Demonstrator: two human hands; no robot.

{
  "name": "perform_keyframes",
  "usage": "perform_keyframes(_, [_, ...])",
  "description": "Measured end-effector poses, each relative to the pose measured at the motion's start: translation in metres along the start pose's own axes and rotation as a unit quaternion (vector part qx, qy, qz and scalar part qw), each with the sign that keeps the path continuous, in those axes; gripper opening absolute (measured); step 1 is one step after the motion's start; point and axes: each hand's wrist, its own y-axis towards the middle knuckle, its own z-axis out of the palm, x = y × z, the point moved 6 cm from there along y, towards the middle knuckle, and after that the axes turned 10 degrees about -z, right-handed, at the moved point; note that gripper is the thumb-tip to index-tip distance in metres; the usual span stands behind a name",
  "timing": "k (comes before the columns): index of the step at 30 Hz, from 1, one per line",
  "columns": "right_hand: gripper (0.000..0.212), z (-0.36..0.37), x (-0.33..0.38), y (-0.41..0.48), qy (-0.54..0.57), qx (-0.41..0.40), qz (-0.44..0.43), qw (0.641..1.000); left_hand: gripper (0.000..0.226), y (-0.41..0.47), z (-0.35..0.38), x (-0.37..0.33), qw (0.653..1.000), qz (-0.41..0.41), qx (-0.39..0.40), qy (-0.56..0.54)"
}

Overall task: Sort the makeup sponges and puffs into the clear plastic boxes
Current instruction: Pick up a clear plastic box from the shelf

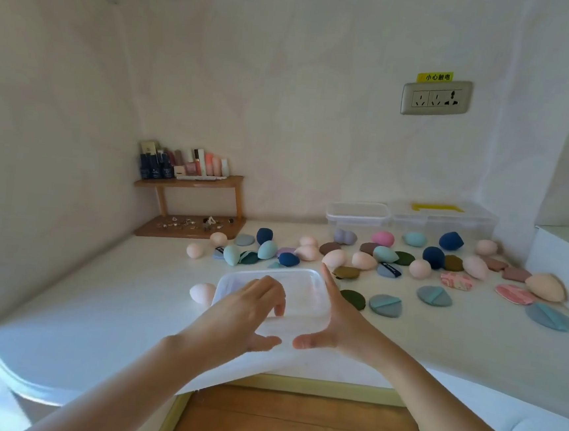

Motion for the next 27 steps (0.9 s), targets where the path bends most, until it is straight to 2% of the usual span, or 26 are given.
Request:
perform_keyframes(5, [0.130, -0.001, -0.007, 0.008, -0.007, -0.005, 0.008, 1.000, 0.040, -0.002, 0.001, 0.000, 0.998, 0.032, -0.046, 0.018])
perform_keyframes(12, [0.115, -0.002, -0.008, 0.013, 0.020, 0.001, -0.016, 1.000, 0.051, -0.003, 0.007, -0.003, 0.979, 0.136, -0.126, 0.085])
perform_keyframes(22, [0.086, -0.003, -0.012, 0.016, 0.025, 0.005, -0.018, 1.000, 0.051, 0.003, 0.020, -0.007, 0.957, 0.190, -0.110, 0.192])
perform_keyframes(27, [0.085, -0.002, -0.018, 0.017, 0.035, 0.003, -0.016, 0.999, 0.052, 0.004, 0.022, -0.011, 0.947, 0.204, -0.107, 0.224])
